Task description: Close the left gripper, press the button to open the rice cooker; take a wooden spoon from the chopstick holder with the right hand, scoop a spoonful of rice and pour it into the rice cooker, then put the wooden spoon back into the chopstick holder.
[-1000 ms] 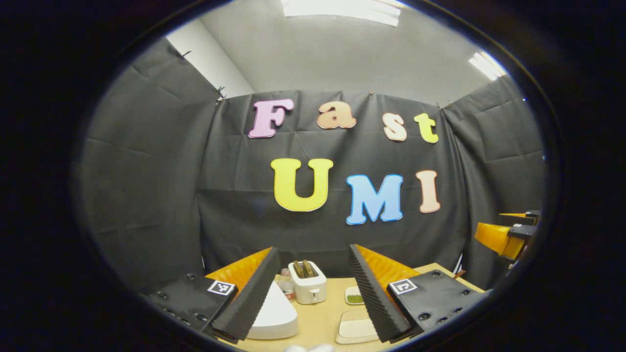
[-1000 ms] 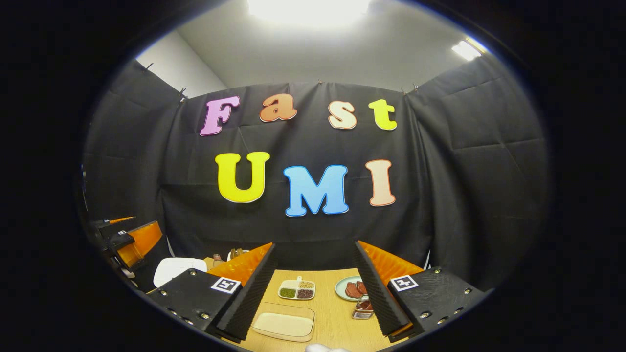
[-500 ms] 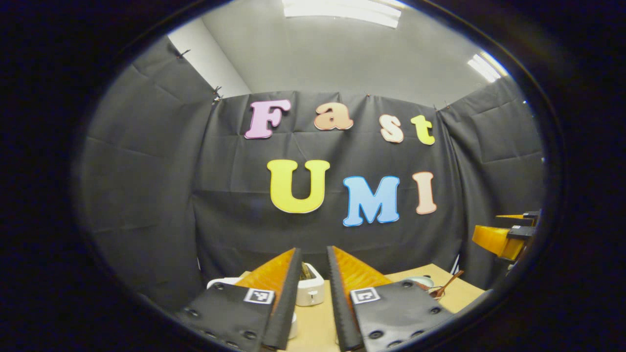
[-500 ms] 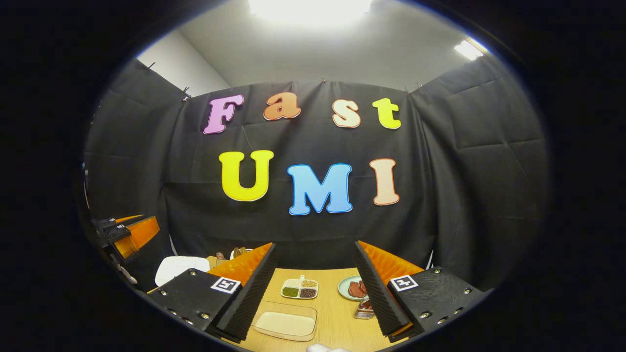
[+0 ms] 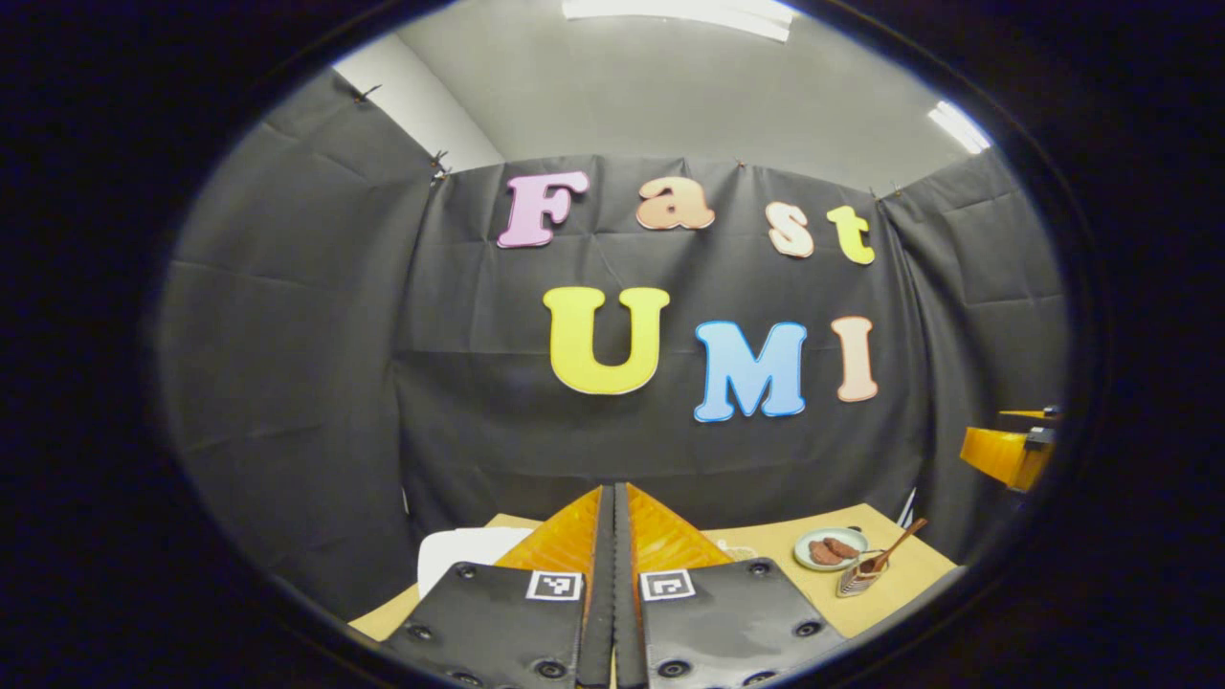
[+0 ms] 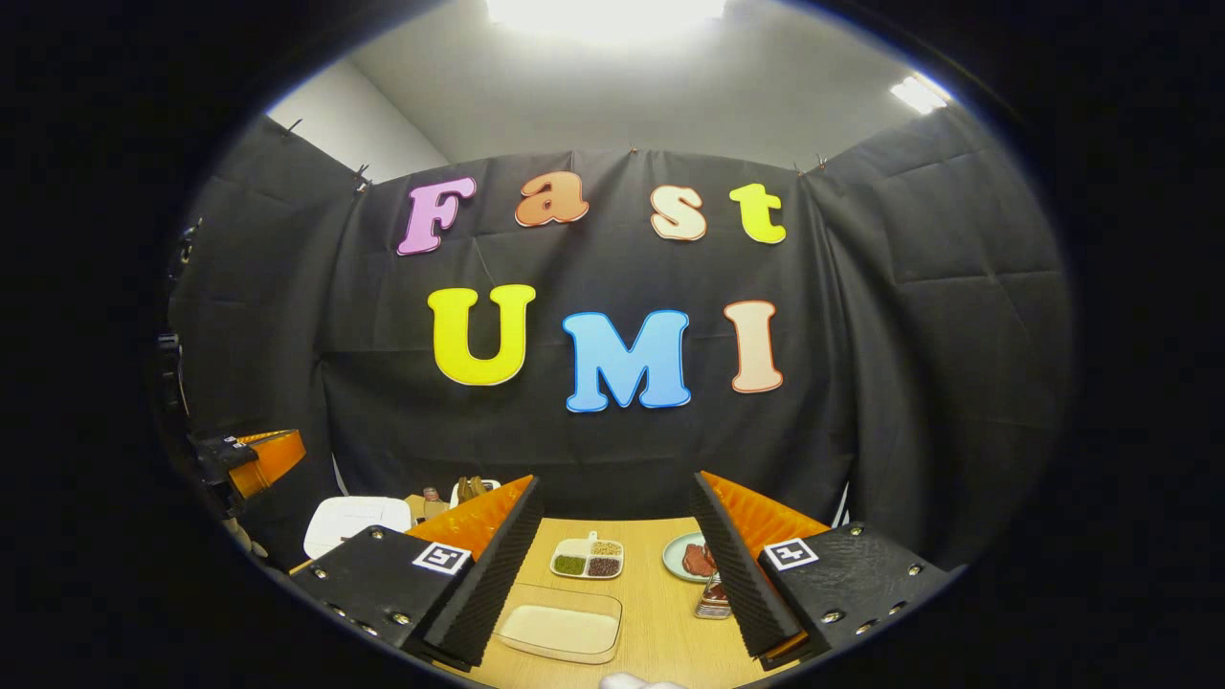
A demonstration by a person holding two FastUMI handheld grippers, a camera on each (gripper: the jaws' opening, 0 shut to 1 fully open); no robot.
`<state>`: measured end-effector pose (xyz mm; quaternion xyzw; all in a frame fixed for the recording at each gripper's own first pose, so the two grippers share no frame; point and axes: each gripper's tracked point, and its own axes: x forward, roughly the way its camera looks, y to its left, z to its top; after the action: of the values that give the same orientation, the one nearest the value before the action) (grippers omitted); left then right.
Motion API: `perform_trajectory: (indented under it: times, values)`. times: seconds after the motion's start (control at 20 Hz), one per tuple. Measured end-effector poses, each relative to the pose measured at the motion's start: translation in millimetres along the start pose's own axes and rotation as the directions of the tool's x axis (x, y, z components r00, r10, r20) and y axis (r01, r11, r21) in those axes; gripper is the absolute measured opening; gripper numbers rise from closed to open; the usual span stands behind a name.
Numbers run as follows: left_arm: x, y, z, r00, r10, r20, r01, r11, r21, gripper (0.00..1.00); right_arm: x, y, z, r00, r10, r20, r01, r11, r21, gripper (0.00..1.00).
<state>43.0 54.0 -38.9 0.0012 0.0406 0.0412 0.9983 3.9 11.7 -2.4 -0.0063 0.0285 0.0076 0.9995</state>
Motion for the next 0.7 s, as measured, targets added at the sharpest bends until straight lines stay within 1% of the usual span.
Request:
perform_trajectory:
  times: [0.1, 0.15, 0.2, 0.3, 0.4, 0.55, 0.6, 0.65, 0.7]
  values:
    - [15.4, 17.5, -17.6, 0.999, 0.043, -0.033, -0.042, 0.999, 0.004, 0.08, 0.7, -1.4, 1.3, 1.0, -0.008, -0.002, 0.008, 1.0, 0.003, 0.95]
    - [23.8, 29.2, -25.1, 0.997, 0.07, -0.042, -0.069, 0.997, 0.016, 0.06, 1.3, -0.5, 0.3, 1.0, -0.007, -0.005, 0.007, 1.0, 0.002, 0.95]
    - [33.2, 41.0, -38.4, 0.992, 0.103, -0.073, -0.101, 0.994, 0.029, 0.08, 2.0, -0.4, -0.2, 1.0, -0.01, -0.013, 0.01, 1.0, -0.007, 0.95]
    - [47.0, 59.7, -65.8, 0.981, 0.147, -0.13, -0.147, 0.989, 0.004, 0.08, 1.6, -2.6, -1.3, 1.0, -0.021, -0.021, 0.02, 0.999, -0.037, 0.95]
    - [61.8, 80.0, -95.1, 0.963, 0.196, -0.183, -0.2, 0.98, 0.0, 0.08, 3.2, -4.7, -5.2, 0.999, -0.03, -0.035, 0.028, 0.998, -0.06, 0.95]
    - [82.1, 105.3, -144.4, 0.932, 0.267, -0.245, -0.268, 0.963, 0.028, 0.08, 5.2, -10.0, -9.8, 0.997, -0.043, -0.057, 0.038, 0.996, -0.085, 0.95]
    - [87.3, 113.2, -165.9, 0.917, 0.285, -0.278, -0.287, 0.957, 0.034, 0.08, 6.3, -12.1, -10.0, 0.997, -0.048, -0.064, 0.043, 0.995, -0.087, 0.95]
    - [89.6, 117.7, -188.6, 0.902, 0.286, -0.324, -0.293, 0.956, 0.026, 0.08, 6.9, -14.9, -12.7, 0.996, -0.053, -0.073, 0.047, 0.995, -0.088, 0.95]
    - [91.9, 123.7, -207.9, 0.881, 0.297, -0.368, -0.308, 0.951, 0.029, 0.08, 7.8, -16.1, -13.4, 0.995, -0.055, -0.082, 0.048, 0.995, -0.087, 0.95]
